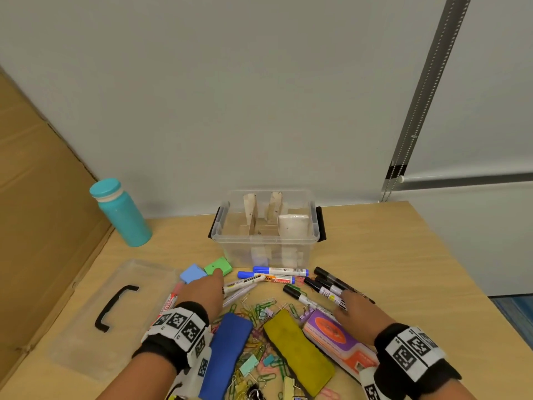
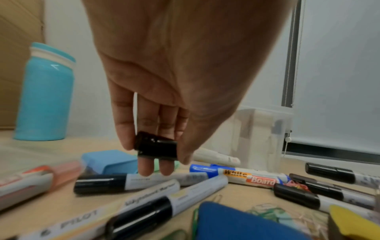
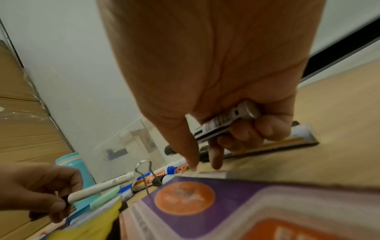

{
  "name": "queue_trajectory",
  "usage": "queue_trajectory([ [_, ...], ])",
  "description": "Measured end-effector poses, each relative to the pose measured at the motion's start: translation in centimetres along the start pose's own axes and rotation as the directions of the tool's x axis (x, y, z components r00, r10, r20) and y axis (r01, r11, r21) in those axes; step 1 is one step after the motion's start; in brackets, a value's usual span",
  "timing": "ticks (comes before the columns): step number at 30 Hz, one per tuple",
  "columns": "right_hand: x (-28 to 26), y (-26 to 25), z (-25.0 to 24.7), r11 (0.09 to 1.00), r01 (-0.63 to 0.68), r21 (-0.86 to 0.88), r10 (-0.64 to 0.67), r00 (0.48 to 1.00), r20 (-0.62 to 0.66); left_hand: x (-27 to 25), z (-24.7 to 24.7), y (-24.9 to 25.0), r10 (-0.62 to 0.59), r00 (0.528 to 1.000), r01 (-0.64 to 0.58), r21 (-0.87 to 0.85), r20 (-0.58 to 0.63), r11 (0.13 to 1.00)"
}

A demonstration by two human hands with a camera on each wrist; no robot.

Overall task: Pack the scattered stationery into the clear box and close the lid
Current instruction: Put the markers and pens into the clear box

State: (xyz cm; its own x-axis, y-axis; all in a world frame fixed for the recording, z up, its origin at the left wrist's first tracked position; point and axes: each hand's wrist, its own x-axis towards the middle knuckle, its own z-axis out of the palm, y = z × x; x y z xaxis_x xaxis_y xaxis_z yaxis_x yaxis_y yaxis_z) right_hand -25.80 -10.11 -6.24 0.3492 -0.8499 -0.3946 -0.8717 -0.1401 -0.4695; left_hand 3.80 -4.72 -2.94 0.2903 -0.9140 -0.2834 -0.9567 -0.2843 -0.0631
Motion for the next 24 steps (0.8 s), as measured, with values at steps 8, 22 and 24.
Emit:
queue_trajectory([
  [8, 0.4, -0.2, 0.4, 0.994, -0.054, -0.091, 0.059, 0.997, 0.054, 0.9, 1.2, -0.4, 0.010, 1.000, -0.009, -0.073, 0.009, 0.997],
  [22, -1.3, -0.9, -0.6, 0.997, -0.043, -0.057, 0.042, 0.999, -0.016, 0.2, 0.8, -0.4, 0.091, 0.994, -0.092, -0.012, -0.057, 0.996],
  [24, -2.3, -1.1, -1.3, 0.999, -0.018, -0.040, 0.016, 0.998, -0.061, -0.4, 0.7, -1.2, 0.115, 0.986, -0.125, -0.086, -0.119, 0.988],
])
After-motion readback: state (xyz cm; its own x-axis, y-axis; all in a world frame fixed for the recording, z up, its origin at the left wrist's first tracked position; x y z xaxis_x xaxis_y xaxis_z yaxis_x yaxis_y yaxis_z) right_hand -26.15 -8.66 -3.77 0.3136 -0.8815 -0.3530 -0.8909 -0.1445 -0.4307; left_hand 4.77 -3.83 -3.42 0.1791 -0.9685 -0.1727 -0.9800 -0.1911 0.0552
